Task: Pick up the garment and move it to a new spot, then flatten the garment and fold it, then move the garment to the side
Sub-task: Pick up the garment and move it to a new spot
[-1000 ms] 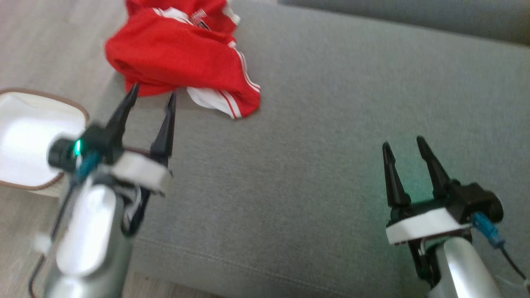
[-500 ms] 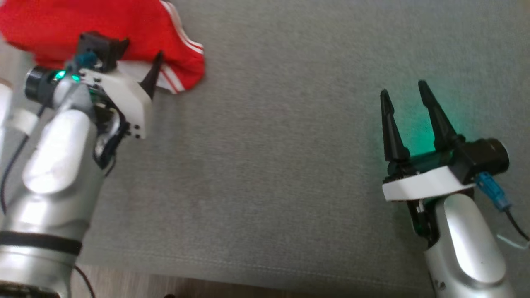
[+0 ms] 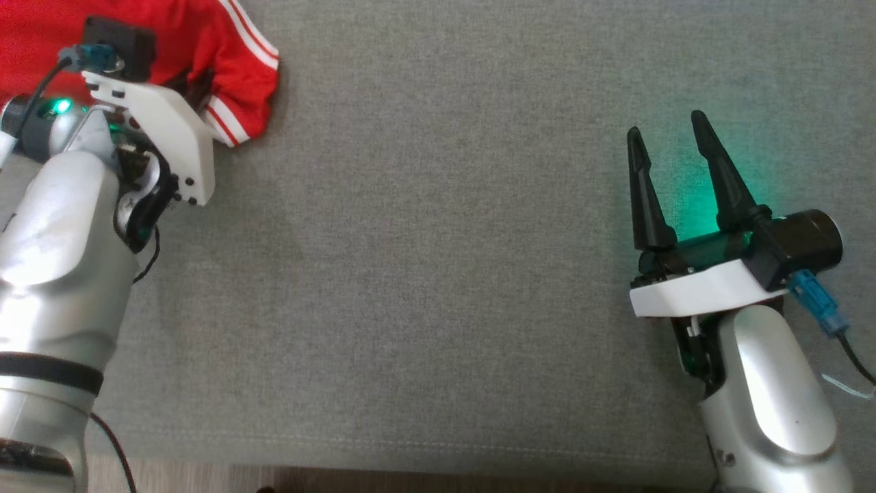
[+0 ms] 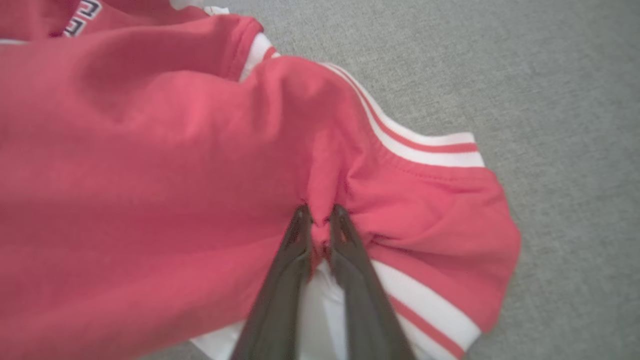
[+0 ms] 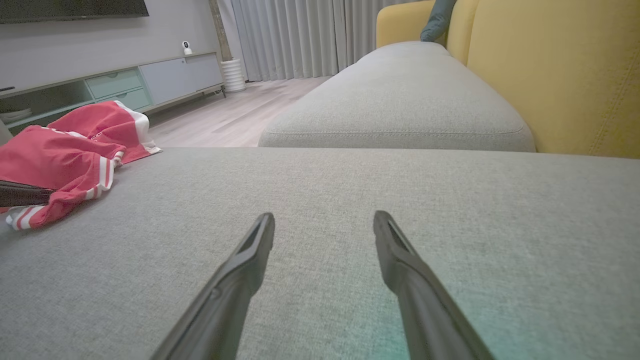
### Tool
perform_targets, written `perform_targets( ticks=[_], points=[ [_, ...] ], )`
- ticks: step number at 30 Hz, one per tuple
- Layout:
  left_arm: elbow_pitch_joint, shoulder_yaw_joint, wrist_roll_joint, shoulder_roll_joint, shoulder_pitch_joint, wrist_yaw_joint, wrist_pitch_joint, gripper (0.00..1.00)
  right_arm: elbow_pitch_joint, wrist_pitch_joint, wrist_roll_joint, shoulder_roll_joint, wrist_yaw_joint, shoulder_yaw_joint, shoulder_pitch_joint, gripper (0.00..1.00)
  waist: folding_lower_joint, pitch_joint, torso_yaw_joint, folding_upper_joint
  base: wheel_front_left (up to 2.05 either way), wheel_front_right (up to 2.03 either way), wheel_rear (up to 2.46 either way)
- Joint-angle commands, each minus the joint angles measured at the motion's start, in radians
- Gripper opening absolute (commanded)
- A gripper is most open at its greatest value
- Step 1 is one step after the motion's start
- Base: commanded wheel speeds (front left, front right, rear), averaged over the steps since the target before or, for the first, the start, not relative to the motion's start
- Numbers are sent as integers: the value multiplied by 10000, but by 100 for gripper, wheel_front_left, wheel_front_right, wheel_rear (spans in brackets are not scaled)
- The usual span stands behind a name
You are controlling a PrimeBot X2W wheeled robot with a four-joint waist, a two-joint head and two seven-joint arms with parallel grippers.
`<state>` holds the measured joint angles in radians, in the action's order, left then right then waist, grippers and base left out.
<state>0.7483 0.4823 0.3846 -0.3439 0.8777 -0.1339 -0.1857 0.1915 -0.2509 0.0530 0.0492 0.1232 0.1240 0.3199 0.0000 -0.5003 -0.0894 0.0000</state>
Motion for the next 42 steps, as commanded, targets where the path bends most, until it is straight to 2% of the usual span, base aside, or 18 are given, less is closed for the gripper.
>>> perform_targets(
  ticks=[1,11,20,28,37,42],
  points=[
    [55,-133,37,-536,90,34,-85,0,-318,-109,64,10,75,249,52,100,0,87,-4,0,0,0,0],
    [-580,271,18,-822,455,33,1185,0,-277,-109,229,10,75,19,-272,100,0,1227,-65,0,0,0,0],
    [-2076,647,-338,-920,714,57,1421,0,-166,-109,500,10,75,-253,-723,100,0,2412,208,0,0,0,0],
    [-3673,964,-359,-551,823,122,1195,0,-160,-109,650,10,75,-494,-1014,100,0,3110,714,0,0,0,0],
    [-5289,1316,-166,21,770,258,859,0,-229,-109,791,10,75,-741,-1224,100,0,3376,1915,0,0,0,0],
    [-5651,1644,-5,521,637,319,648,0,-230,-109,899,10,75,-873,-1293,100,0,3238,2518,0,0,0,0]
  ],
)
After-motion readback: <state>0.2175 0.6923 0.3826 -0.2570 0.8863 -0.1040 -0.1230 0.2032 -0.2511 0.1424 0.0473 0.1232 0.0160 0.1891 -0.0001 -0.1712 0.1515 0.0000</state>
